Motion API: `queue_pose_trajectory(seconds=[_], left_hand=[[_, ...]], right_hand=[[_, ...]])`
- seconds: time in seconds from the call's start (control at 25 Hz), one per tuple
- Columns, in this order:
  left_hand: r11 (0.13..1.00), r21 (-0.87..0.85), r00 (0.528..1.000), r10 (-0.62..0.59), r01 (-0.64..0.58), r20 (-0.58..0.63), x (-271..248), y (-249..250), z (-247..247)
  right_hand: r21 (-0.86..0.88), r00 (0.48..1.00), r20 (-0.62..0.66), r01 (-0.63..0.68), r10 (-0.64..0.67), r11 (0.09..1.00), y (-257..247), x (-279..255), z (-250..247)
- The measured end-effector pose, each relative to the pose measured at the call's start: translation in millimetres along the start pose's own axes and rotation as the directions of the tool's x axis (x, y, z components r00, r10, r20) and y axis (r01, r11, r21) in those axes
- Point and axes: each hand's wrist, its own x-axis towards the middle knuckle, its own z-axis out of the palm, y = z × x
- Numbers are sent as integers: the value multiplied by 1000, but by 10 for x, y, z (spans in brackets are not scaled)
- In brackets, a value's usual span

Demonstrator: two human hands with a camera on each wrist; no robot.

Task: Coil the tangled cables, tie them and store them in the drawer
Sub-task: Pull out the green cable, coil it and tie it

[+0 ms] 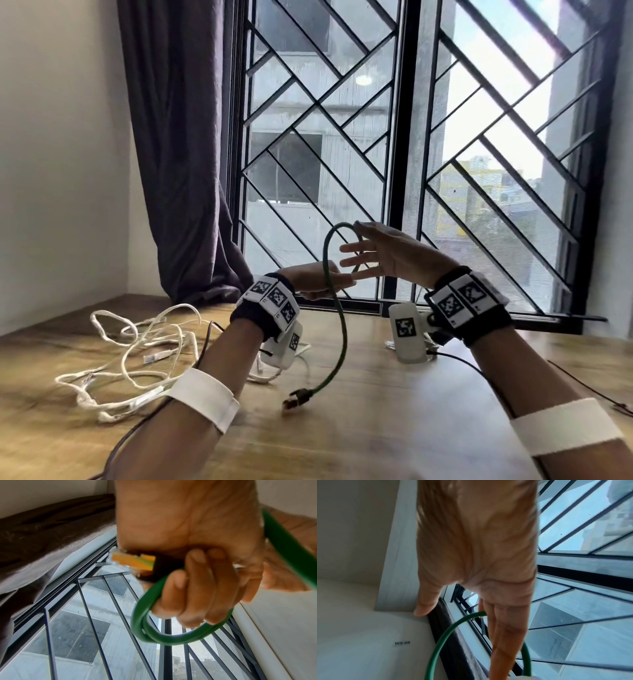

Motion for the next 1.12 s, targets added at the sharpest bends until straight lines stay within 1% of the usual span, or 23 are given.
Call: queue_pose_trajectory(seconds=[0.08,0.12,0.16,0.2,0.24,0.28,0.32,0.4,0.44,0.48,0.56,0.68,0.8,0.88,0.96,1.0,1.04,1.12], left_hand=[[997,-70,999,21,-18,42,0,6,25],[991,-130,997,39,-30,68,-2,16,35],[976,-217,994,53,-32,93,-13,37,41],[946,-324,991,69,-28,115,-34,56,36],[897,-441,986,98,-28,137,-54,67,16],[830,-556,976,143,-28,163,-75,72,-17],[756,-654,963,192,-21,190,-100,69,-61],[632,-775,926,293,0,238,-159,64,-139],[590,-807,906,344,-6,245,-186,70,-157],[559,-829,891,386,-21,238,-212,86,-160],[509,-859,882,430,-61,192,-253,148,-141],[451,-881,902,425,-140,74,-268,230,-115],[428,-885,907,421,-182,17,-259,254,-136],[362,-909,904,427,-205,-33,-259,249,-195],[269,-928,899,418,-256,-127,-283,235,-293],[227,-931,897,405,-287,-178,-299,229,-341],[194,-928,897,379,-319,-230,-316,223,-384],[155,-906,887,320,-395,-332,-349,216,-441]], right_hand=[[-180,997,-61,35,-47,983,9,32,27],[-270,991,-84,75,-101,960,16,55,41],[-366,979,-93,134,-179,921,33,83,42],[-464,962,-78,198,-262,863,51,99,31],[-549,948,-36,246,-317,798,73,111,1],[-617,944,17,269,-330,739,90,103,-22],[-656,945,66,283,-320,700,102,85,-35],[-679,942,126,311,-312,665,110,63,-41],[-672,932,134,335,-336,661,104,66,-28],[-655,922,124,353,-366,668,95,85,-13],[-617,910,56,355,-411,702,69,118,29],[-594,891,-40,342,-451,728,46,100,39],[-455,920,-52,324,-388,829,44,29,18],[-346,931,-80,310,-357,886,54,6,-15],[-238,928,-145,304,-343,922,78,17,-59],[-218,926,-162,303,-341,927,98,37,-76],[-235,927,-162,296,-338,926,129,70,-77],[-293,942,-114,270,-315,917,213,150,-37]])
